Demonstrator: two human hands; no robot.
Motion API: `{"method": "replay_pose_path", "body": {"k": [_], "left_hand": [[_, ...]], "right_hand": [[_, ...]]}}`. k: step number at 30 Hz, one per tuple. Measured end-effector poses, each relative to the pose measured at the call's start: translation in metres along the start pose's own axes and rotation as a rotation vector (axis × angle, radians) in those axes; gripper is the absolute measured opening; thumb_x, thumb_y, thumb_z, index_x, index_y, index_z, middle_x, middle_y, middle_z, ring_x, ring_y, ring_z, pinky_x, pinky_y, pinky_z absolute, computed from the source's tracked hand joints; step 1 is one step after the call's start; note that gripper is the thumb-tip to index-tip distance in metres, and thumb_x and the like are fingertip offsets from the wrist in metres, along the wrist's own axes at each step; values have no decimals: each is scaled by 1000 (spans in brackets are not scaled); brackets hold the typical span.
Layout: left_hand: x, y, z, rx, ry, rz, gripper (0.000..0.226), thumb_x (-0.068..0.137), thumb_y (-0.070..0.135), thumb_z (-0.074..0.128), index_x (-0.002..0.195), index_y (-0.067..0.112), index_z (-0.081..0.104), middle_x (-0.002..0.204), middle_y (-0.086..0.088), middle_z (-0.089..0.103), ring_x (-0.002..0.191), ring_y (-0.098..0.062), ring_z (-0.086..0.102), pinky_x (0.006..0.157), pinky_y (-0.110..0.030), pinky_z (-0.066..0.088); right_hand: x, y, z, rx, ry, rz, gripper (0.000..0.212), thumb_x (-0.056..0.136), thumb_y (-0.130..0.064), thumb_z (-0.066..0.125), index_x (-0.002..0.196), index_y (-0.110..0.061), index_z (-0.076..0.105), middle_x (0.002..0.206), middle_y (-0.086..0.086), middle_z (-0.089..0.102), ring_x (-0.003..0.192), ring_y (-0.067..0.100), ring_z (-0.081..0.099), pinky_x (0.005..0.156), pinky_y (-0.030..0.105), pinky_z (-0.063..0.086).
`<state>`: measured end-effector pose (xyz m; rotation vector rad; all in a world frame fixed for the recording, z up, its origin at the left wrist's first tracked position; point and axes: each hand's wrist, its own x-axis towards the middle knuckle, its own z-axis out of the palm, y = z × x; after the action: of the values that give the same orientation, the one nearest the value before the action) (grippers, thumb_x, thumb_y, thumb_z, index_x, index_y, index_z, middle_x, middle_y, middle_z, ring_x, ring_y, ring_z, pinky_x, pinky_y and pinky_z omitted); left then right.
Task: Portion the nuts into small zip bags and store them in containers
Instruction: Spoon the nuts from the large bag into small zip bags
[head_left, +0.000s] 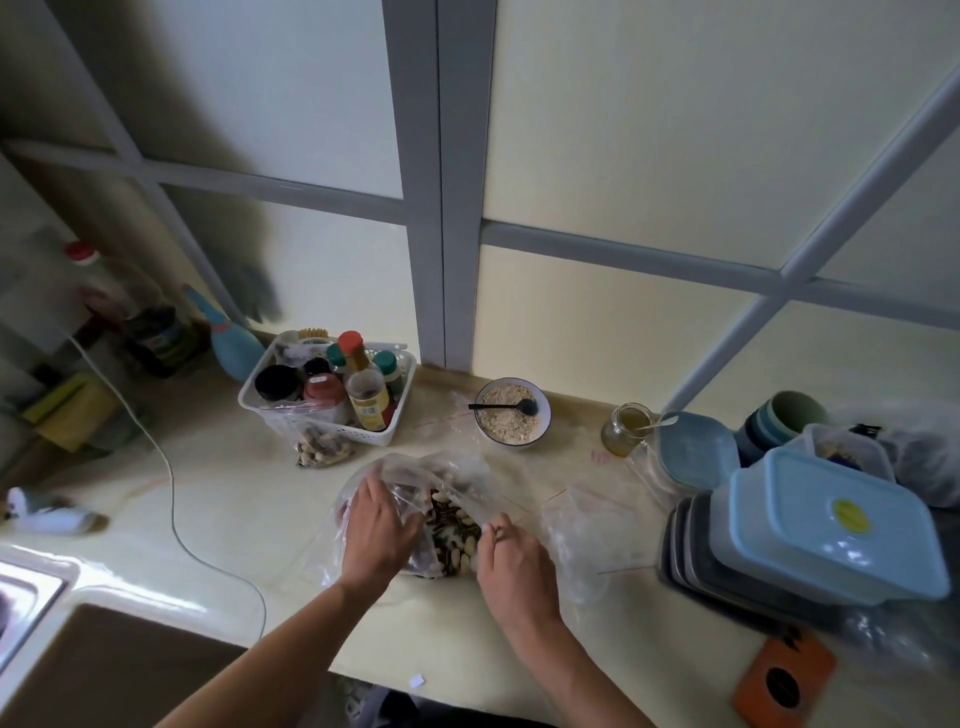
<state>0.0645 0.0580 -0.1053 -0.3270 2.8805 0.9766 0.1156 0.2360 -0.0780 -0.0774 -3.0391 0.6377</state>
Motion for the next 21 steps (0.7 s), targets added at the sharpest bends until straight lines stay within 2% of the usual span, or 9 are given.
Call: {"method": "replay_pose_path", "body": {"k": [2, 5, 8, 11, 13, 15, 18, 21], "left_hand": [[4, -3, -1, 25, -17, 9, 89, 80, 32, 72, 151, 8, 24, 137, -16, 51, 128, -31, 48, 110, -46, 38], [11, -4, -4, 72, -36, 10, 91, 80, 37, 71, 152, 8, 22, 139, -16, 51, 129, -31, 48, 110, -48, 39], [16, 3, -8, 156, -70, -6, 86, 82, 36, 65, 150, 4, 24, 132, -15, 53, 122, -31, 51, 105, -43, 41], [20, 11, -12, 268, -168, -27, 73, 84, 35, 53, 145, 4, 30, 126, -13, 53, 117, -30, 50, 102, -41, 42], [20, 16, -13, 354, -236, -42, 69, 85, 33, 49, 145, 4, 30, 129, -13, 51, 122, -30, 48, 105, -40, 38], [17, 18, -10, 447, -299, -44, 74, 86, 35, 50, 148, 3, 26, 136, -14, 48, 129, -30, 45, 108, -40, 34], [11, 15, -4, 513, -348, -47, 78, 91, 42, 47, 151, 2, 18, 141, -15, 45, 132, -31, 43, 111, -39, 31], [7, 13, -4, 535, -401, -20, 76, 91, 39, 50, 148, 1, 18, 141, -15, 44, 132, -31, 42, 110, -38, 31]], "right_hand": [[3, -5, 2, 33, 6, 15, 35, 103, -25, 37, 91, -8, 65, 70, 7, 66, 61, 22, 65, 54, 27, 45], [7, -15, 9, 57, 45, 30, 39, 98, -27, 35, 78, -11, 64, 54, 2, 60, 46, 18, 59, 42, 23, 39], [10, -17, 25, 90, 96, 19, 44, 99, -31, 32, 79, -9, 65, 53, 6, 60, 47, 25, 60, 43, 26, 39], [12, -21, 36, 184, 131, 53, 36, 100, -27, 42, 81, -6, 65, 52, 11, 60, 50, 32, 60, 45, 28, 35], [13, -25, 42, 285, 130, 126, 27, 99, -21, 51, 82, -7, 66, 53, 12, 61, 52, 34, 61, 48, 29, 36], [14, -28, 49, 371, 120, 224, 23, 101, -21, 54, 85, -9, 67, 59, 10, 65, 59, 32, 63, 54, 34, 44], [19, -30, 59, 554, 43, 431, 25, 103, -28, 51, 92, -17, 71, 69, 2, 73, 67, 19, 70, 68, 35, 57], [24, -26, 72, 787, -43, 595, 26, 99, -36, 50, 92, -27, 73, 75, -5, 77, 71, 14, 74, 76, 42, 61]]}}
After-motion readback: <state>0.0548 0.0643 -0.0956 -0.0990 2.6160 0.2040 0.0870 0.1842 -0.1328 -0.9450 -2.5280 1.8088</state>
